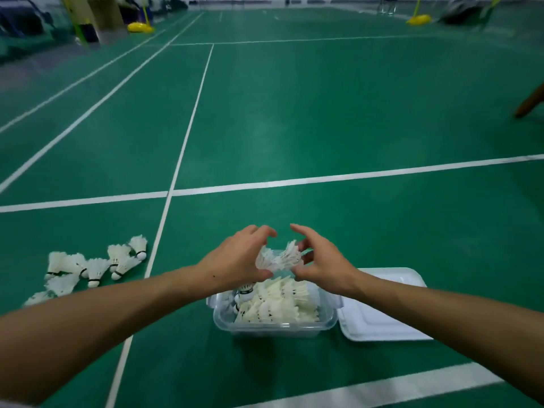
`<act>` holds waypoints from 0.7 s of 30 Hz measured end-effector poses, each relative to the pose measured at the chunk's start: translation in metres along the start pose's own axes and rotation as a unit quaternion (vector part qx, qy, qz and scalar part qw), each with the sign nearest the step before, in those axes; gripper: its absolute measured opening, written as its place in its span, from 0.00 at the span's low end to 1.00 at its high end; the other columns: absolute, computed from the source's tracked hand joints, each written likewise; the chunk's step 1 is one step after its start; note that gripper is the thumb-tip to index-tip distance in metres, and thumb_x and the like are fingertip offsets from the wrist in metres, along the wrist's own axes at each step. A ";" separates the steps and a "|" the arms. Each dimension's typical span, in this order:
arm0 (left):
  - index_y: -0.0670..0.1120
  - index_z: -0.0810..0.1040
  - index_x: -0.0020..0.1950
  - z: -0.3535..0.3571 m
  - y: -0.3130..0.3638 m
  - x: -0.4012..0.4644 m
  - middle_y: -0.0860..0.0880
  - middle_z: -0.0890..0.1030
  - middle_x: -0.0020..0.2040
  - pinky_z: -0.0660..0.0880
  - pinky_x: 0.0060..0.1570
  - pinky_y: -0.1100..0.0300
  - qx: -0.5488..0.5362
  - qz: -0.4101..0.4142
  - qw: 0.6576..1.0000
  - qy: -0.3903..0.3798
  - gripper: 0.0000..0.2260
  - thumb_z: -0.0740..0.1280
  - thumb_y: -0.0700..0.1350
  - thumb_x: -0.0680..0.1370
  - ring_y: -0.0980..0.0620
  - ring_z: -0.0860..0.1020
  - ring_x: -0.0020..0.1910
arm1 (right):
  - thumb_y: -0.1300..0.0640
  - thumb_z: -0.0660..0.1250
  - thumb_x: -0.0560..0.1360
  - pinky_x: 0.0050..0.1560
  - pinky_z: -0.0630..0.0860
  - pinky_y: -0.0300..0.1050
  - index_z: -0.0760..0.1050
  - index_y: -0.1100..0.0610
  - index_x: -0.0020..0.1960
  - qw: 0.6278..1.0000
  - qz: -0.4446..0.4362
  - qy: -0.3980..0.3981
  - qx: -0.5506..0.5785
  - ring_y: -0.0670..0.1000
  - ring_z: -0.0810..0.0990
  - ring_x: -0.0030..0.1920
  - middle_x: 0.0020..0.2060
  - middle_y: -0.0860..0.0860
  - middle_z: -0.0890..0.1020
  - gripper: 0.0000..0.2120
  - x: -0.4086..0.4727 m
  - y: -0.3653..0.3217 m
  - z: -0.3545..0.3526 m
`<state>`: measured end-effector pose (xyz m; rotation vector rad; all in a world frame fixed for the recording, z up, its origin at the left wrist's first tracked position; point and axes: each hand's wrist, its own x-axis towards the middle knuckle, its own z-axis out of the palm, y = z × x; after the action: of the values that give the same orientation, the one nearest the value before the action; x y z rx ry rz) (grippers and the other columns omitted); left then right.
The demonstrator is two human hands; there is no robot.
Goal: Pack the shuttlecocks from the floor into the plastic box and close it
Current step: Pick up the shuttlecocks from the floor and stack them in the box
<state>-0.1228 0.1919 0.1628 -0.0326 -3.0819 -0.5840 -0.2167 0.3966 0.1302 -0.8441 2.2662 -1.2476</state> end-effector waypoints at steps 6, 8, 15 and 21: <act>0.55 0.69 0.75 0.006 -0.005 -0.016 0.51 0.75 0.67 0.76 0.66 0.51 0.047 0.002 0.997 -0.062 0.33 0.78 0.55 0.74 0.51 0.76 0.63 | 0.66 0.77 0.71 0.45 0.81 0.49 0.81 0.53 0.64 0.999 -0.011 0.004 0.031 0.43 0.78 0.34 0.43 0.47 0.81 0.23 -0.005 0.019 0.013; 0.55 0.67 0.76 0.014 -0.006 -0.027 0.51 0.74 0.68 0.76 0.67 0.52 0.050 0.003 0.997 -0.067 0.33 0.77 0.54 0.75 0.51 0.76 0.64 | 0.66 0.78 0.70 0.44 0.81 0.44 0.80 0.52 0.62 1.000 -0.001 0.007 0.028 0.43 0.80 0.34 0.49 0.50 0.81 0.23 -0.011 0.022 0.013; 0.61 0.58 0.79 0.035 -0.015 -0.030 0.48 0.72 0.66 0.79 0.52 0.47 0.171 0.068 0.965 -0.185 0.34 0.73 0.51 0.78 0.44 0.79 0.54 | 0.64 0.78 0.71 0.38 0.78 0.39 0.78 0.47 0.60 0.998 0.051 0.029 -0.017 0.47 0.86 0.39 0.45 0.48 0.87 0.23 -0.033 0.037 -0.011; 0.64 0.57 0.80 0.050 0.003 0.003 0.45 0.72 0.61 0.72 0.38 0.49 0.226 0.156 0.931 -0.241 0.36 0.72 0.45 0.80 0.42 0.77 0.44 | 0.64 0.77 0.71 0.42 0.83 0.47 0.78 0.46 0.59 0.996 0.077 0.029 -0.042 0.51 0.87 0.40 0.40 0.51 0.88 0.21 -0.054 0.053 -0.017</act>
<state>-0.1257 0.2127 0.1173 -0.7519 -3.4656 0.1877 -0.2045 0.4656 0.0973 -0.6555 2.3953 -1.1278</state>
